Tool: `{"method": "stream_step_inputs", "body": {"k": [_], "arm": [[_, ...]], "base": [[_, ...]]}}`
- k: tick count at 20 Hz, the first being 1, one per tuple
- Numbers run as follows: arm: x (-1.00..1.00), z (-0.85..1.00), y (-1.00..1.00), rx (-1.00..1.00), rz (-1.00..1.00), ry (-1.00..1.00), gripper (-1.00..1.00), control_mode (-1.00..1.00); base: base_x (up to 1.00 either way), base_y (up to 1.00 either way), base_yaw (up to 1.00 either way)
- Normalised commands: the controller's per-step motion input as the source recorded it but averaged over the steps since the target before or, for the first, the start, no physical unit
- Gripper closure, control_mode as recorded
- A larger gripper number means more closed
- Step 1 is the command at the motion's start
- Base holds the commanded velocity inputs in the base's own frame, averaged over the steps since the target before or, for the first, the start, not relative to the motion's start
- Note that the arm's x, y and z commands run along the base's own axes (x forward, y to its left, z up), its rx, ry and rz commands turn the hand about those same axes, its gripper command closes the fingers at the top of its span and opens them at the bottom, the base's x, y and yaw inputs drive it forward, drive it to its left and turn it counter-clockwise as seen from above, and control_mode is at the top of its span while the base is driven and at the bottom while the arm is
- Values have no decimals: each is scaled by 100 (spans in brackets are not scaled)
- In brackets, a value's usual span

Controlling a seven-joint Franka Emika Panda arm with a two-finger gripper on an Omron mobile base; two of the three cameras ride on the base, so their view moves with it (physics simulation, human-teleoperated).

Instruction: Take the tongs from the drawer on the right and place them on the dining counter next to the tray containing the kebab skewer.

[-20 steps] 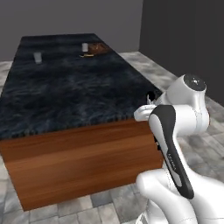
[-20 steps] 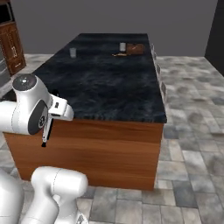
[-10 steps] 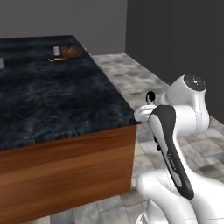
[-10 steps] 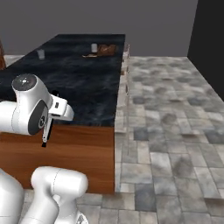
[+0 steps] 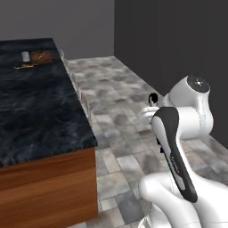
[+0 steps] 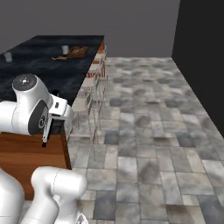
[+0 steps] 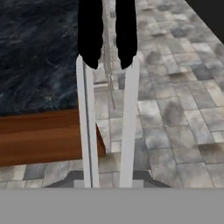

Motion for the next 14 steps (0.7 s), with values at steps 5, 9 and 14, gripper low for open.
{"method": "stream_step_inputs", "body": {"k": [5, 9, 14], "arm": [[0, 0, 0, 0, 0, 0, 100, 100], [0, 0, 0, 0, 0, 0, 100, 100], [0, 0, 0, 0, 0, 0, 100, 100]], "base": [[64, -100, -1], [71, -100, 0], [75, -100, 12]]}}
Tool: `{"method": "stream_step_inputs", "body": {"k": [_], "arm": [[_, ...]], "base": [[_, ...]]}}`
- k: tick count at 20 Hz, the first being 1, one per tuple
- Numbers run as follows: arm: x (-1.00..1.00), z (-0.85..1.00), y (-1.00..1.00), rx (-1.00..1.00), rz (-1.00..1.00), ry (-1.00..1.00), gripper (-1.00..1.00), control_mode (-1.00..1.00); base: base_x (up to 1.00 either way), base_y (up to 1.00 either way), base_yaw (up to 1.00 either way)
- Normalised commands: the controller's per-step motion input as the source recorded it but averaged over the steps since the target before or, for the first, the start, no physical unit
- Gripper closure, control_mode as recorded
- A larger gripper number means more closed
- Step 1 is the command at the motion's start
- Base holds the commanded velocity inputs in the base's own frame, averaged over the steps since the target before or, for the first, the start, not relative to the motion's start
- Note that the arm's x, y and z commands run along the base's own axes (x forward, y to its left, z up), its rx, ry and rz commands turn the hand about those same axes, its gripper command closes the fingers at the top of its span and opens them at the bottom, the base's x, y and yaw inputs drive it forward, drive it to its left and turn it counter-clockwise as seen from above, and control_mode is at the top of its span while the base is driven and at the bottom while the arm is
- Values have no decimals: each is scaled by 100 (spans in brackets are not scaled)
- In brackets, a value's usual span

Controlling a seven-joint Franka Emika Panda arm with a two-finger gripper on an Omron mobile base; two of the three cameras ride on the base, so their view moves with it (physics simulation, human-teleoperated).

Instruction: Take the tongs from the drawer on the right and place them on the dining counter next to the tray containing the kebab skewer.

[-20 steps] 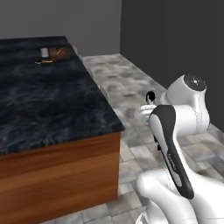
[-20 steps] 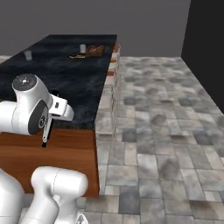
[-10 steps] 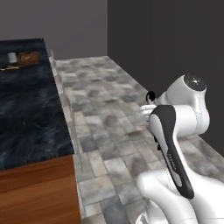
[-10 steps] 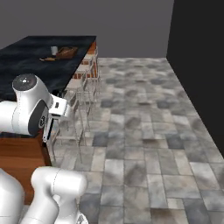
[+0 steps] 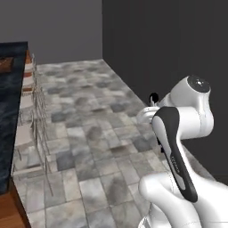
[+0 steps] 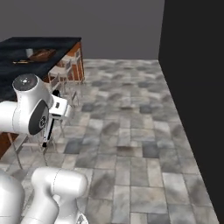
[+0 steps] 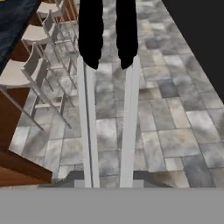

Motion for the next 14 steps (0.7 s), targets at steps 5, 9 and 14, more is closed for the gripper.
{"method": "stream_step_inputs", "body": {"k": [5, 9, 14], "arm": [[0, 0, 0, 0, 0, 0, 100, 100], [0, 0, 0, 0, 0, 0, 100, 100], [0, 0, 0, 0, 0, 0, 100, 100]], "base": [[81, -100, 30], [69, -76, 49], [48, -70, 56]]}}
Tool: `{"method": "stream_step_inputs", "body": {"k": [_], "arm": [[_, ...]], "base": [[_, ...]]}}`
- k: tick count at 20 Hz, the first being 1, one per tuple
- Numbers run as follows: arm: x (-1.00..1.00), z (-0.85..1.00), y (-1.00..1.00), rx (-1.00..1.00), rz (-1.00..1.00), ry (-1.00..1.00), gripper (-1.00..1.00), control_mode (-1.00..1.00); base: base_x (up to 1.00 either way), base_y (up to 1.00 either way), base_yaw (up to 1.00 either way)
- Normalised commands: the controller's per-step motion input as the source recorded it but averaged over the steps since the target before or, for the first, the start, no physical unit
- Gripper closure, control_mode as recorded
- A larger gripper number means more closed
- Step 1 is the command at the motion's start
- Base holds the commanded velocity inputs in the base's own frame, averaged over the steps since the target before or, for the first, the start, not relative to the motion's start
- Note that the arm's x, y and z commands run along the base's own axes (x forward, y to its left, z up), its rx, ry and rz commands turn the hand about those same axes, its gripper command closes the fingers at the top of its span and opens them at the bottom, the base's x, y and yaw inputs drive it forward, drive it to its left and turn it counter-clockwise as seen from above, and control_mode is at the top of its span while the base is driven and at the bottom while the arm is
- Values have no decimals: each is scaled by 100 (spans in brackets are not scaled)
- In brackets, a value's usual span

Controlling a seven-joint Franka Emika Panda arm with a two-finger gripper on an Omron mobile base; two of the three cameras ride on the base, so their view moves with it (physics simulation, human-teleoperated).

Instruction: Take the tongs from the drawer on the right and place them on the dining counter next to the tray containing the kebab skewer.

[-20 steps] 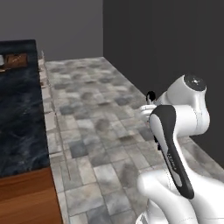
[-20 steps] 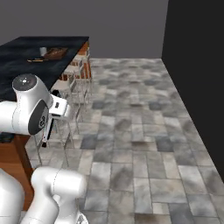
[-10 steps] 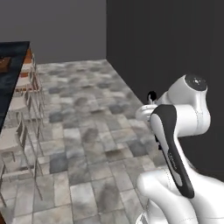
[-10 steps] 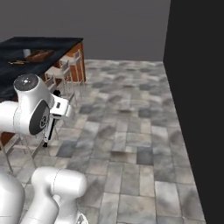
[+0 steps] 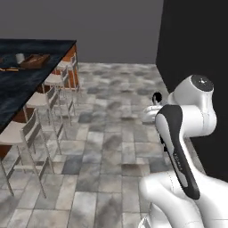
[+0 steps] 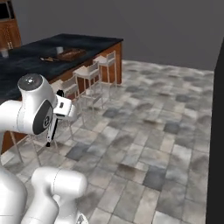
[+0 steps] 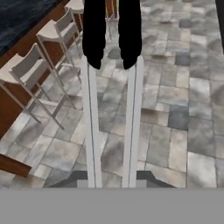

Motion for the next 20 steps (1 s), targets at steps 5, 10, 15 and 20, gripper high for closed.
{"method": "stream_step_inputs", "body": {"k": [5, 10, 15, 20], "arm": [[0, 0, 0, 0, 0, 0, 100, 100], [0, 0, 0, 0, 0, 0, 100, 100], [0, 0, 0, 0, 0, 0, 100, 100], [0, 0, 0, 0, 0, 0, 100, 100]], "base": [[41, -73, 59], [60, -75, 51], [99, -98, 25], [100, -100, 21]]}}
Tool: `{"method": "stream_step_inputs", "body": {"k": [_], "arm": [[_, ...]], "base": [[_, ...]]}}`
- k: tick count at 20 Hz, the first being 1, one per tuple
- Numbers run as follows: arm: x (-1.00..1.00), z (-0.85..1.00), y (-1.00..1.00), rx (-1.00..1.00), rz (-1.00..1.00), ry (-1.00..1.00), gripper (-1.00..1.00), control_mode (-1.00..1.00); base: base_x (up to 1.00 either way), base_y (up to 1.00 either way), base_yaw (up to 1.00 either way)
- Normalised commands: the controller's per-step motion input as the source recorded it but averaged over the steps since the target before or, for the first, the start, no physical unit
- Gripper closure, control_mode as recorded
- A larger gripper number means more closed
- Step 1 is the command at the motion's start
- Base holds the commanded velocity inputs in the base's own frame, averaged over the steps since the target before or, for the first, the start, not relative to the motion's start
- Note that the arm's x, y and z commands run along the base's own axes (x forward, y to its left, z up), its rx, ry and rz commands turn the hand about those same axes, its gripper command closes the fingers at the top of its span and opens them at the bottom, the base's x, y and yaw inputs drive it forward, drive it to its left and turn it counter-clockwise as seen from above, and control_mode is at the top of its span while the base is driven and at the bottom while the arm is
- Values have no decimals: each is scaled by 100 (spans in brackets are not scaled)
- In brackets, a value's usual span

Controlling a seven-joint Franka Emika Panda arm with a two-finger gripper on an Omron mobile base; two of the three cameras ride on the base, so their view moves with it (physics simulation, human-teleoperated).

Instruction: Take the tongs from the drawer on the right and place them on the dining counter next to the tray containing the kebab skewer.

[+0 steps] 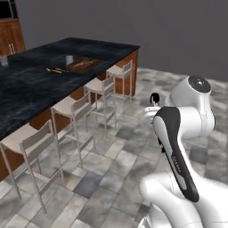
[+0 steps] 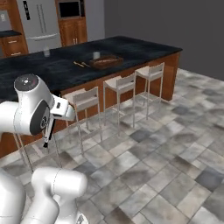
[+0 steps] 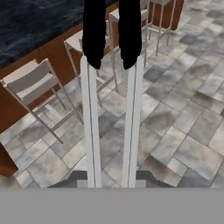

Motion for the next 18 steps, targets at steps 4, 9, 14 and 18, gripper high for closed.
{"method": "stream_step_inputs", "body": {"k": [4, 9, 14, 18], "arm": [[0, 0, 0, 0, 0, 0, 100, 100], [0, 0, 0, 0, 0, 0, 100, 100], [0, 0, 0, 0, 0, 0, 100, 100], [0, 0, 0, 0, 0, 0, 100, 100]], "base": [[100, -100, 23], [99, -100, 28], [87, -100, 40], [78, -100, 46]]}}
